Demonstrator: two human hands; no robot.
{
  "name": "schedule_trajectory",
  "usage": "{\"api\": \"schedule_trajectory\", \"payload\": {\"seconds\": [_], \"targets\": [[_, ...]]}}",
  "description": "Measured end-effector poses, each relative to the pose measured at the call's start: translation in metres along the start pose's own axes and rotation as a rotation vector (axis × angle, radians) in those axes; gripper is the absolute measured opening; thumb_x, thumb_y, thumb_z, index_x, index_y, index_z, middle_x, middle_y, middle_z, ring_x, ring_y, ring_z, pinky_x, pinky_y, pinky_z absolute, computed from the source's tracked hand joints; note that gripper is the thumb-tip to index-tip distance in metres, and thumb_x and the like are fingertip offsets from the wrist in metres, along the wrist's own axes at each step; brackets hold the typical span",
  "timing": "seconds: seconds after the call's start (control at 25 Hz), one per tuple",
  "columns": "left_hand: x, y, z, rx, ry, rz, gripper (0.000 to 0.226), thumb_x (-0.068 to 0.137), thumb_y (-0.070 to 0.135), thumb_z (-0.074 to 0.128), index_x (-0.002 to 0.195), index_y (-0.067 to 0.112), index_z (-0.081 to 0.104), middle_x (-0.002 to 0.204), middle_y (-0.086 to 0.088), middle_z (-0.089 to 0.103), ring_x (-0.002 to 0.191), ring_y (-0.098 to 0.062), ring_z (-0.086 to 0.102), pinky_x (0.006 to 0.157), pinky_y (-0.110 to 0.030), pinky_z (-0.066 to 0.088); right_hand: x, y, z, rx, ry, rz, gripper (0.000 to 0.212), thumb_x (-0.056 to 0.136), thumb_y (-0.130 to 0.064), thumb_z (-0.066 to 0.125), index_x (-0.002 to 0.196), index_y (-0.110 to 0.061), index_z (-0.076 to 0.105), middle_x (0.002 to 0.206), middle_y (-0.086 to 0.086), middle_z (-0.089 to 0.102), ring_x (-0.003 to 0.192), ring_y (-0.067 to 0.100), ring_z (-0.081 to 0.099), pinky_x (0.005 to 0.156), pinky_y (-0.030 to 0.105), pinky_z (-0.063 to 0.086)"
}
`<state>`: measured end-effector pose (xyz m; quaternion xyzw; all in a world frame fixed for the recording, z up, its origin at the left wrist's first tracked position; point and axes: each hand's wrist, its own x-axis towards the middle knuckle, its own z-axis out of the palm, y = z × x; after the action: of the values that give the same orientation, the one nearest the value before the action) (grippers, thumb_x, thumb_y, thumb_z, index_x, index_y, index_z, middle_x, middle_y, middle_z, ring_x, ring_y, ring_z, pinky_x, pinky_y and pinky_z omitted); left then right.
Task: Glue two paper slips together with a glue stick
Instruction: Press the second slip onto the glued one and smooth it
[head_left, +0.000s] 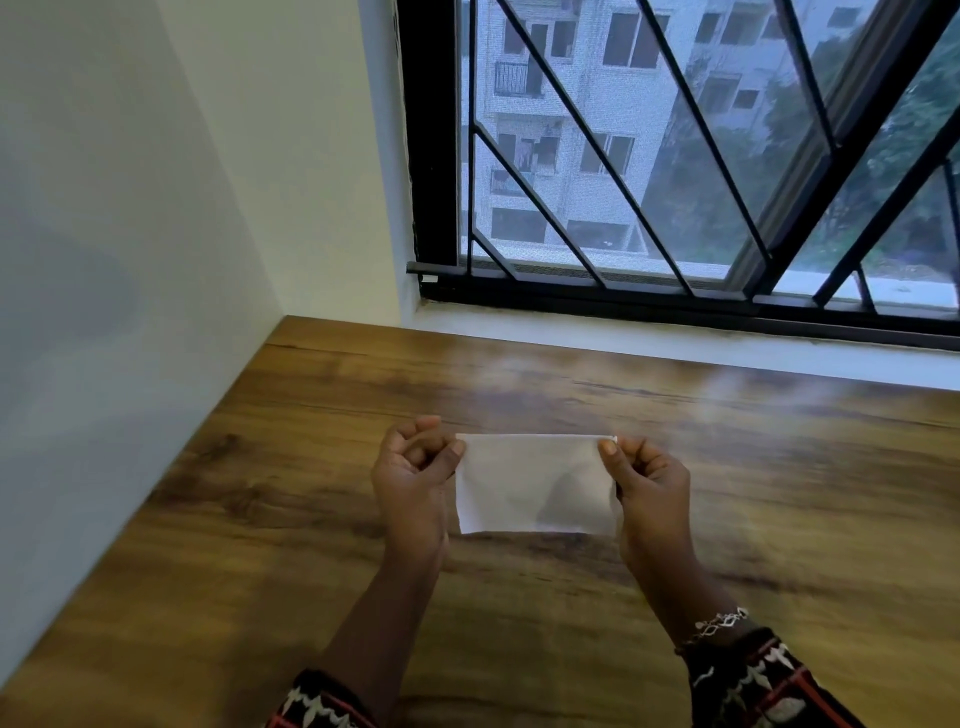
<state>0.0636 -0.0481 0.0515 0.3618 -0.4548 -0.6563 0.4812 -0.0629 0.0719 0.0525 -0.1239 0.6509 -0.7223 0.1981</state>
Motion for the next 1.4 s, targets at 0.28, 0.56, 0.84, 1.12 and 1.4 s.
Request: {"api": "schedule_trajectory", "payload": {"seconds": [0.28, 0.56, 0.84, 1.12, 1.4], "targets": [[0.000, 0.003, 0.002, 0.012, 0.005, -0.079, 0.026, 0.075, -0.010, 0.063, 0.081, 0.015, 0.059, 0.070, -0.001, 0.057, 0.054, 0.004, 0.059, 0.055, -0.013, 0.052, -0.001, 0.003, -0.001, -0.033, -0.007, 0.028, 0.019, 0.087, -0.010, 0.053, 0.068, -0.012, 0.056, 0.069, 0.007, 0.055, 0.067, 0.025, 0.052, 0.067, 0.048, 0.048], [0.003, 0.024, 0.005, 0.360, -0.021, 0.221, 0.025, 0.076, -0.006, 0.066, 0.090, 0.014, 0.060, 0.074, 0.002, 0.062, 0.069, -0.006, 0.061, 0.063, -0.009, 0.051, 0.015, -0.019, -0.009, -0.217, -0.196, -0.088, 0.023, 0.082, -0.010, 0.061, 0.105, -0.008, 0.061, 0.086, 0.002, 0.064, 0.079, 0.008, 0.063, 0.071, 0.019, 0.053], [0.004, 0.048, 0.020, 0.659, -0.270, 0.481, 0.010, 0.078, -0.001, 0.065, 0.076, 0.008, 0.067, 0.071, -0.003, 0.068, 0.067, -0.012, 0.063, 0.064, -0.019, 0.051, 0.025, -0.072, 0.044, -0.961, -0.683, -0.513, 0.024, 0.077, -0.022, 0.069, 0.098, -0.012, 0.067, 0.099, 0.006, 0.066, 0.088, 0.017, 0.060, 0.083, 0.031, 0.052], [0.005, 0.068, 0.026, 0.681, -0.297, 0.548, 0.016, 0.079, -0.007, 0.060, 0.074, 0.005, 0.069, 0.067, -0.002, 0.067, 0.058, -0.003, 0.058, 0.057, -0.008, 0.045, 0.025, -0.088, 0.067, -1.034, -0.650, -0.618, 0.027, 0.073, -0.029, 0.072, 0.075, -0.002, 0.068, 0.073, 0.019, 0.067, 0.064, 0.028, 0.057, 0.061, 0.036, 0.047], [-0.001, 0.067, 0.027, 0.635, -0.250, 0.524, 0.016, 0.077, -0.009, 0.060, 0.072, 0.003, 0.068, 0.068, -0.010, 0.068, 0.064, -0.019, 0.062, 0.060, -0.027, 0.051, 0.029, -0.088, 0.062, -1.045, -0.715, -0.521, 0.019, 0.072, -0.023, 0.074, 0.077, -0.006, 0.069, 0.065, -0.001, 0.059, 0.057, 0.007, 0.049, 0.055, 0.019, 0.040]]}}
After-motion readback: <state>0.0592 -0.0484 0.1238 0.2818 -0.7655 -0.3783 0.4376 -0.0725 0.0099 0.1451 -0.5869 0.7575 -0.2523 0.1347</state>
